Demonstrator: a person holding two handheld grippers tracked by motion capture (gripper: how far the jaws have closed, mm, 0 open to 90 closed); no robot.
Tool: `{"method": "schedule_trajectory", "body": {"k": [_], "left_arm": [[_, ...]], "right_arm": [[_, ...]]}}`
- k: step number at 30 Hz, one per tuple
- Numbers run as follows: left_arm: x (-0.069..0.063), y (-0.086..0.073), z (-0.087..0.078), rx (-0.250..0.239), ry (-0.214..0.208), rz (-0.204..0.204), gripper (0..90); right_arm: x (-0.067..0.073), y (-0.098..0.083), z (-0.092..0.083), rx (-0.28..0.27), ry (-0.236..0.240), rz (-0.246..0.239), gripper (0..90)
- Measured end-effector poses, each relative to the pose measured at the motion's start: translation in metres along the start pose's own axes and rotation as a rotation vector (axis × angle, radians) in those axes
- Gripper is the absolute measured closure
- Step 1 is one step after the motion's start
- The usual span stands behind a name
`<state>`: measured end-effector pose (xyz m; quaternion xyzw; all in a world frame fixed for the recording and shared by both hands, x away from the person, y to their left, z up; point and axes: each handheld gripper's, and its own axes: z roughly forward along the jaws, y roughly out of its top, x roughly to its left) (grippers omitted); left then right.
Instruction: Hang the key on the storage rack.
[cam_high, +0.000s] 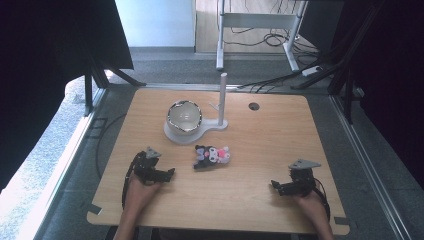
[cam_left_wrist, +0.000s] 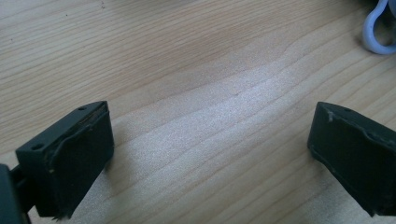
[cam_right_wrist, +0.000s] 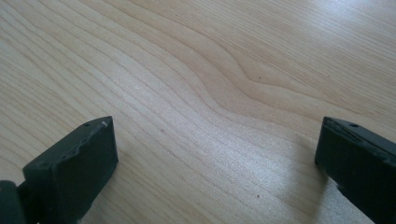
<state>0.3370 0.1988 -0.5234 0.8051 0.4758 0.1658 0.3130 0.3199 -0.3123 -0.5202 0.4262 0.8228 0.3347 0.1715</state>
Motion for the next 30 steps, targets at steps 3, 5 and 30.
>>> {"method": "schedule_trajectory", "body": {"k": [3,5,30], "left_arm": [[0.0000,0.0000,0.0000,0.000,0.000,0.000,0.3],[0.0000,0.0000,0.0000,0.000,0.000,0.000,0.3],[0.0000,0.0001,0.0000,0.000,0.000,0.000,0.3]], "right_arm": [[-0.0001,0.0000,0.0000,0.000,-0.001,-0.001,0.0],[0.0000,0.0000,0.0000,0.000,0.000,0.000,0.0],[-0.0001,0.0002,-0.0006,-0.001,0.007,-0.002,0.1]]}}
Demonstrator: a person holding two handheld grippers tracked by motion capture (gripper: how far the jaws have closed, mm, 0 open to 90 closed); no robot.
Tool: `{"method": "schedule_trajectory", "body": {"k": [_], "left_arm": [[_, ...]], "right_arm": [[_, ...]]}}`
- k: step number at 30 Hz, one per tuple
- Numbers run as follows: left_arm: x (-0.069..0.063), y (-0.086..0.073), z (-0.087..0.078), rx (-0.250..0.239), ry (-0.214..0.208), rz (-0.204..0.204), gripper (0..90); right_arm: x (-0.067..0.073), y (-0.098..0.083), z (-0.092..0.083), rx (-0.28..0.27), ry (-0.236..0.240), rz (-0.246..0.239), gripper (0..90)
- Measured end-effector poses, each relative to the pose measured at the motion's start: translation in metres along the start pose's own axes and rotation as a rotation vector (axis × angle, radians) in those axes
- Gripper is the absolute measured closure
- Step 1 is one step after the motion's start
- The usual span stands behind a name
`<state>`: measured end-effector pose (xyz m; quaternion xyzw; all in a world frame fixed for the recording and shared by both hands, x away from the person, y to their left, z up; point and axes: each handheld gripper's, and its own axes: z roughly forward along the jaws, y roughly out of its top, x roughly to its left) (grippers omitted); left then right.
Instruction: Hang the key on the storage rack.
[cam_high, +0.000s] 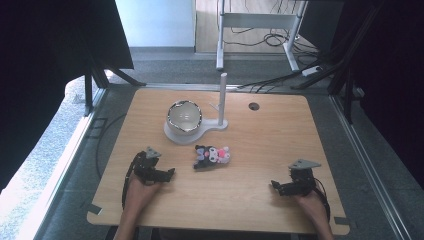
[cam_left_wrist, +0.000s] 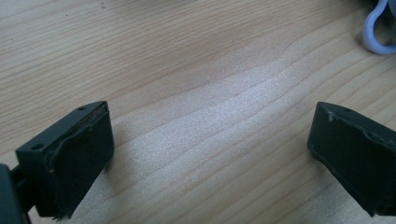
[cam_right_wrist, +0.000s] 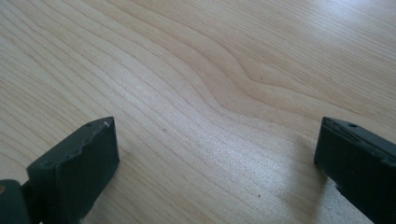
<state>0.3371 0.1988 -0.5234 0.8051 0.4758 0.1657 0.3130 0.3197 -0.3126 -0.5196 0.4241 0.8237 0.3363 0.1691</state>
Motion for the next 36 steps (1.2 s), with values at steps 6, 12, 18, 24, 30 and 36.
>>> {"method": "schedule_trajectory", "body": {"k": [6,12,18,24,30,36], "left_arm": [[0.000,0.000,0.000,0.000,0.000,0.000,0.3],[0.000,0.000,0.000,0.000,0.000,0.000,0.3],[0.000,0.000,0.000,0.000,0.000,0.000,0.3],[0.000,0.000,0.000,0.000,0.000,0.000,0.4],[0.000,0.000,0.000,0.000,0.000,0.000,0.4],[0.000,0.000,0.000,0.000,0.000,0.000,0.4]], "right_arm": [[0.001,0.002,-0.001,0.004,0.016,-0.009,0.0],[0.001,0.006,-0.004,0.001,0.022,-0.020,0.0],[0.001,0.014,-0.007,0.016,0.034,-0.051,0.0],[0.002,0.020,-0.007,0.030,0.046,-0.077,0.0],[0.004,0.027,-0.006,0.045,0.054,-0.115,0.0],[0.006,0.034,-0.005,0.056,0.067,-0.131,0.0]]}}
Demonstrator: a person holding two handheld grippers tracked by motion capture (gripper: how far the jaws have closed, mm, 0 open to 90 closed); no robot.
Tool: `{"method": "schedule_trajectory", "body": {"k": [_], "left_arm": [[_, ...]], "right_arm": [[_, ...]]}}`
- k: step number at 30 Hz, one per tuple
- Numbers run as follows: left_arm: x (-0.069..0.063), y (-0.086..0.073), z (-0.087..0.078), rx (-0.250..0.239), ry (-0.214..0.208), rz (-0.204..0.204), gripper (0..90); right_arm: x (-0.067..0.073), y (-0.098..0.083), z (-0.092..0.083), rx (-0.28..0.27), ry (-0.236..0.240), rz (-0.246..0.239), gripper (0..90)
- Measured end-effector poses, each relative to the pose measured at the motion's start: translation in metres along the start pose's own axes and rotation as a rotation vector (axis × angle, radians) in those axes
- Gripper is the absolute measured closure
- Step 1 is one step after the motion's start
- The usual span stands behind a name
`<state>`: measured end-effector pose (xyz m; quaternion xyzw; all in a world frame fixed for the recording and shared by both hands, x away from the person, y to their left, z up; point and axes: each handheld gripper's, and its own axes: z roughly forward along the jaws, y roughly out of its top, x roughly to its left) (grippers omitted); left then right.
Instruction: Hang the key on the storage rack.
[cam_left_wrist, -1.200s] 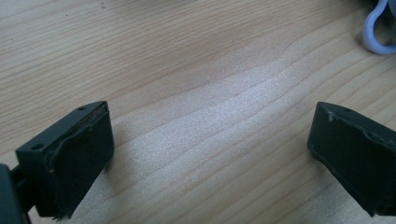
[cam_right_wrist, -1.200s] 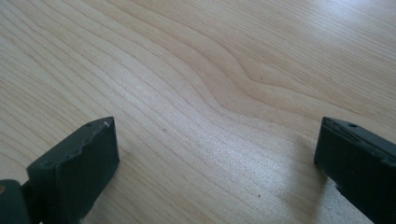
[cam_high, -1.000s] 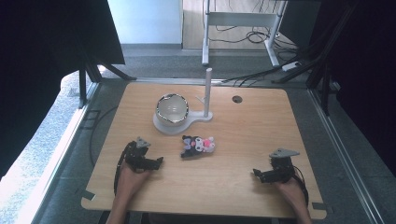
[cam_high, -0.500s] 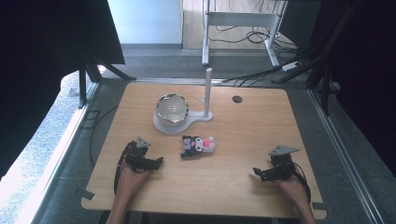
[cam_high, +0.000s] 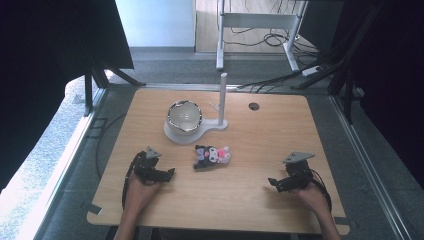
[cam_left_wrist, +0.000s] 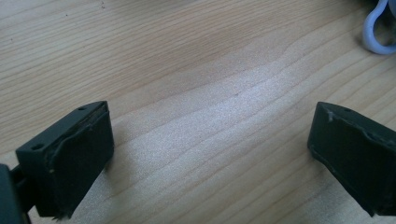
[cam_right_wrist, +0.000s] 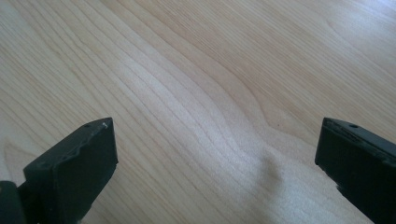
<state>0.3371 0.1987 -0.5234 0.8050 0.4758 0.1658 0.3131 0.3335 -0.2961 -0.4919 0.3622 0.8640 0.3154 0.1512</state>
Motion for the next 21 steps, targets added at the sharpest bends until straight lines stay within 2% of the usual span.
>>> {"method": "schedule_trajectory", "body": {"k": [6,17,21], "left_arm": [[0.000,0.000,0.000,0.000,0.000,0.000,0.4],[0.000,0.000,0.000,0.000,0.000,0.000,0.3],[0.000,0.000,0.000,0.000,0.000,0.000,0.4]], "right_arm": [[-0.001,0.010,0.000,0.010,0.011,-0.021,0.0],[-0.001,0.024,0.005,0.037,0.042,-0.018,0.0],[-0.001,0.030,0.006,0.032,0.050,-0.017,0.0]]}}
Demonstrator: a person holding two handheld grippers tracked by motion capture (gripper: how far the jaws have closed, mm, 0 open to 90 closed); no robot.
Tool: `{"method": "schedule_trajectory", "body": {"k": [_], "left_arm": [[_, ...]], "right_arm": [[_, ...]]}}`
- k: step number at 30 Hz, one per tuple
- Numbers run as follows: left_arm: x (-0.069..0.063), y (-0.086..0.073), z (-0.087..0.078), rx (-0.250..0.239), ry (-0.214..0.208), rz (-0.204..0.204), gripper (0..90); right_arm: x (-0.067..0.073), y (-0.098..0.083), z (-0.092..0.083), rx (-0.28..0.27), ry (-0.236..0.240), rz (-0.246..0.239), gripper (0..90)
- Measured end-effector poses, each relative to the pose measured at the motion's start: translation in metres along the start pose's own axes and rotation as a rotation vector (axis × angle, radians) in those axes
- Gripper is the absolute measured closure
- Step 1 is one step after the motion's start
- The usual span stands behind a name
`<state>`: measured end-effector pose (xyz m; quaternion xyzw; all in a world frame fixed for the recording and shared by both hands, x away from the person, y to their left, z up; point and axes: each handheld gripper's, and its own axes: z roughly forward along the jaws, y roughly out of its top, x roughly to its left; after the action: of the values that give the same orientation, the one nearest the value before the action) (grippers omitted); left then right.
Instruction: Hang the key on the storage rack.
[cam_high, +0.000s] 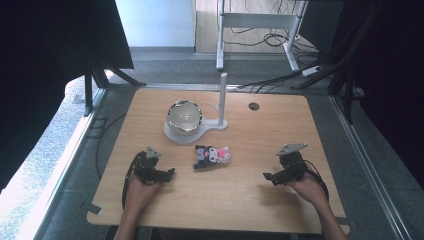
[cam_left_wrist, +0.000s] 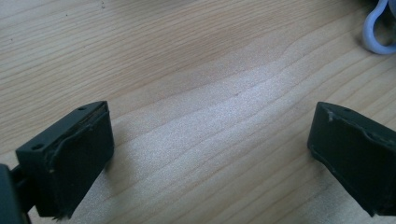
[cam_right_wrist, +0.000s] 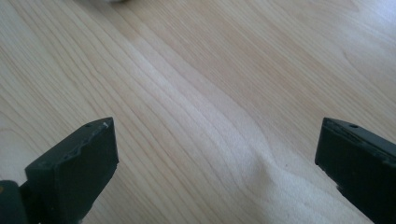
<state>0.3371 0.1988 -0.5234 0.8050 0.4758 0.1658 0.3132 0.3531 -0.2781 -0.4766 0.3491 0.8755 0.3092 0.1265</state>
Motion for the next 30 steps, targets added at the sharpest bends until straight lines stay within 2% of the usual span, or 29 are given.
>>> {"method": "schedule_trajectory", "body": {"k": [5,13,14,24,30], "left_arm": [[0.000,0.000,0.000,0.000,0.000,0.000,0.4],[0.000,0.000,0.000,0.000,0.000,0.000,0.3],[0.000,0.000,0.000,0.000,0.000,0.000,0.4],[0.000,0.000,0.000,0.000,0.000,0.000,0.4],[0.000,0.000,0.000,0.000,0.000,0.000,0.4]], "right_arm": [[0.000,0.006,0.000,-0.004,0.003,-0.007,0.0],[0.001,0.019,0.002,0.034,0.002,-0.055,0.0],[0.001,0.022,0.004,0.037,0.013,-0.065,0.2],[0.000,0.037,0.012,0.042,0.052,-0.061,0.3],[0.002,0.049,0.016,0.078,0.062,-0.115,0.5]]}}
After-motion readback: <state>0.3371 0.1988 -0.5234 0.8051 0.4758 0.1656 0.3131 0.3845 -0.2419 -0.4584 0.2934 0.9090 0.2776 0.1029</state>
